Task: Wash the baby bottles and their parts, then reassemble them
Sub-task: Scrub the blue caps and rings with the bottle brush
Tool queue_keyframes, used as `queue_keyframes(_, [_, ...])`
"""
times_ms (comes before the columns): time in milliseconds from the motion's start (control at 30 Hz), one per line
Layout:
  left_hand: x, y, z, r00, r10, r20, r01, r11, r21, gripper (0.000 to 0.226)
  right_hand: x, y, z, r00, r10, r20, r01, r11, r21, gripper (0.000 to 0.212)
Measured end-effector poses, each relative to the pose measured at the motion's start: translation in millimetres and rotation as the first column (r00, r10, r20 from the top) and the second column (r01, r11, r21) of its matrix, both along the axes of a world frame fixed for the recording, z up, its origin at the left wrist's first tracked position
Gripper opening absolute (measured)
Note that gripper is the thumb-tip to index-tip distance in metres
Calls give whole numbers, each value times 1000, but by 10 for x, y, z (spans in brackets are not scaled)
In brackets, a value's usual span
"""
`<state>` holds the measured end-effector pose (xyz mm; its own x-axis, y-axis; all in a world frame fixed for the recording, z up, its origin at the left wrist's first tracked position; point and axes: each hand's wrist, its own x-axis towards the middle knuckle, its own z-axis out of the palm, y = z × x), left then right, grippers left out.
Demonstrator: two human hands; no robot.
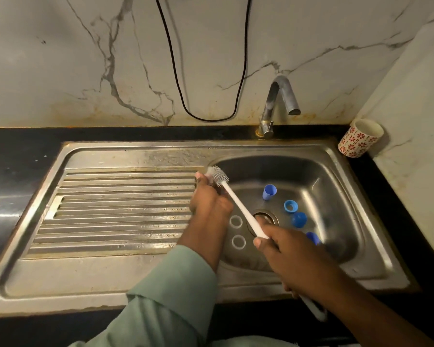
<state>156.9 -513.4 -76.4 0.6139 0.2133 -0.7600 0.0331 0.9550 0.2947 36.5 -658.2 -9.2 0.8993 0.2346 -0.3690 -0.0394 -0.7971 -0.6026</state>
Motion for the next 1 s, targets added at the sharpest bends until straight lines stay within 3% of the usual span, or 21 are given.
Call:
queue_keyframes(100, [95, 145, 8, 999, 43, 12, -42, 998, -42, 29, 4, 62, -7, 999, 41, -5, -41, 999, -19, 40])
queue_keyframes(233, [47, 40, -12, 999, -48, 8, 48, 998, 32, 35, 168, 74, -27, 999, 37, 36, -35, 997, -64, 42])
queue_keyframes(300, [80, 44, -19, 1000, -19, -10, 20, 998, 52, 29, 109, 35, -28, 996, 58, 71, -51, 994, -99, 37])
queue_keyframes(433, [13, -78, -21, 995, -97, -5, 96, 977, 190, 12, 111, -17, -28, 990, 52, 133, -36, 992, -121, 39])
queue_keyframes(567, [4, -74, -35, 994, -88, -66, 103, 955, 276, 15, 127, -117, 14, 987, 102, 124, -87, 989, -122, 35])
queue_keyframes(633, [14, -31, -78, 983, -150, -104, 182, 826, 534, 20, 135, -177, 55, 992, 88, 88, -82, 994, -68, 36])
queue_keyframes(700, [-41, -80, -139, 946, -295, -134, 285, 556, 781, 30, 178, -248, 72, 998, 29, 55, -27, 999, -35, 39])
queue_keyframes(767, [-93, -59, -203, 925, -333, -185, 296, 324, 898, 38, 149, -321, 67, 1000, 9, 11, -10, 1000, 24, 35])
queue_keyframes(833, [-114, 7, -255, 928, -325, -182, 249, 176, 952, 39, 86, -367, 72, 1000, 1, -29, 2, 995, 102, 30])
queue_keyframes(933, [-160, -61, -283, 910, -403, -96, 174, 161, 971, 44, 97, -477, 103, 988, -71, -134, 101, 966, 237, 27])
queue_keyframes(1000, [-178, -72, -246, 937, -348, -24, 135, 297, 945, 47, 89, -593, 125, 984, -23, -177, 71, 960, 272, 23])
